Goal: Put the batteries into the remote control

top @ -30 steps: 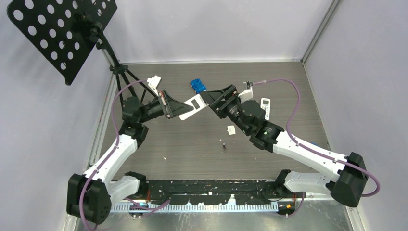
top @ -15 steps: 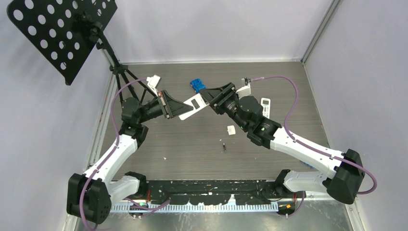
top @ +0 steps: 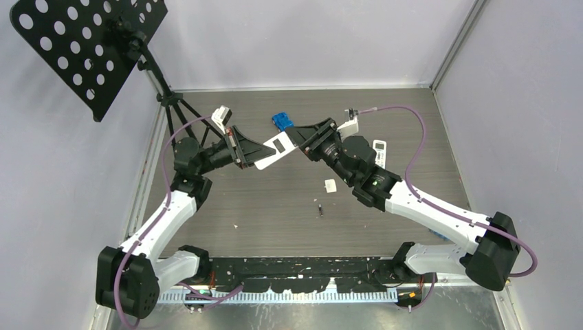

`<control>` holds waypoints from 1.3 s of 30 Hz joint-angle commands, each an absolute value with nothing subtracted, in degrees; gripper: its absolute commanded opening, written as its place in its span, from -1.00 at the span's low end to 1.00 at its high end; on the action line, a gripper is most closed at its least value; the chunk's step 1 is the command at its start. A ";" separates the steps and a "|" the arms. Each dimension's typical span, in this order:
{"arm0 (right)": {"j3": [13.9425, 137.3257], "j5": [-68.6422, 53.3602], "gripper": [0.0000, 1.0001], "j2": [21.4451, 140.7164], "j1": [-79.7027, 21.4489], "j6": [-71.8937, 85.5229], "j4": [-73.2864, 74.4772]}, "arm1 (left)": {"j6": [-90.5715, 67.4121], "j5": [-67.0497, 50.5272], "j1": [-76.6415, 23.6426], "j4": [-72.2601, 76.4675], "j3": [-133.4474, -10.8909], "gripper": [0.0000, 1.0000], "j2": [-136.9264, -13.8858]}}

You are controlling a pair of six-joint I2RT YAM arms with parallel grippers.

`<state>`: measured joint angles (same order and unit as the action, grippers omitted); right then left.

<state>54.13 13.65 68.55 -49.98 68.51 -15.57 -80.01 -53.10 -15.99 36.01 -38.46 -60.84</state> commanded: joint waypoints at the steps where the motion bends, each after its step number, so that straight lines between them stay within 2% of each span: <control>1: 55.75 12.18 -0.63 69.98 -50.18 63.83 -19.14 | -87.08 -53.43 -16.08 37.19 -42.19 -1.00 -60.79; 5: 55.10 11.81 -0.78 70.31 -50.10 59.71 -21.48 | -94.18 -52.97 -16.08 41.86 -41.11 -1.00 -62.08; 11: 54.34 11.49 -0.76 70.53 -50.10 54.48 -22.73 | -101.03 -51.90 -16.08 49.42 -39.39 -1.00 -64.01; 12: 54.25 11.59 -0.68 70.45 -50.10 54.35 -22.66 | -100.80 -51.93 -16.08 49.31 -39.38 -1.00 -64.06; 13: 54.11 11.53 -0.52 70.22 -50.03 54.36 -22.67 | -100.44 -51.86 -16.01 49.10 -39.23 -1.00 -64.10; 16: 52.91 11.10 0.14 68.65 -49.72 55.65 -24.03 | -97.06 -52.24 -16.00 45.96 -38.98 -1.00 -63.84; 17: 52.49 10.88 0.26 68.01 -49.48 56.10 -24.45 | -94.57 -52.35 -16.00 44.39 -38.94 -1.00 -63.68; 19: 52.04 9.85 0.39 66.55 -48.76 57.02 -24.56 | -90.62 -52.71 -15.96 40.26 -39.02 -1.00 -63.19; 24: 51.38 6.06 0.39 63.89 -46.60 59.46 -23.74 | -85.09 -53.77 -15.58 35.65 -38.85 -1.00 -62.87; 27: 49.45 4.93 0.32 62.67 -45.72 60.63 -25.17 | -83.87 -54.83 -15.47 35.63 -38.85 -1.00 -63.02; 36: 49.72 0.76 -0.22 64.27 -43.95 60.62 -22.95 | -80.28 -56.76 -15.38 33.93 -39.34 -1.00 -62.93; 39: 50.05 -1.55 -0.33 64.91 -43.86 59.39 -22.30 | -80.03 -56.78 -15.38 33.84 -39.37 -1.00 -62.93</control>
<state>48.73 2.35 64.75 -43.99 60.16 -18.94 -82.72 -55.11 -15.62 35.18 -38.63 -63.88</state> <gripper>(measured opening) 0.366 0.217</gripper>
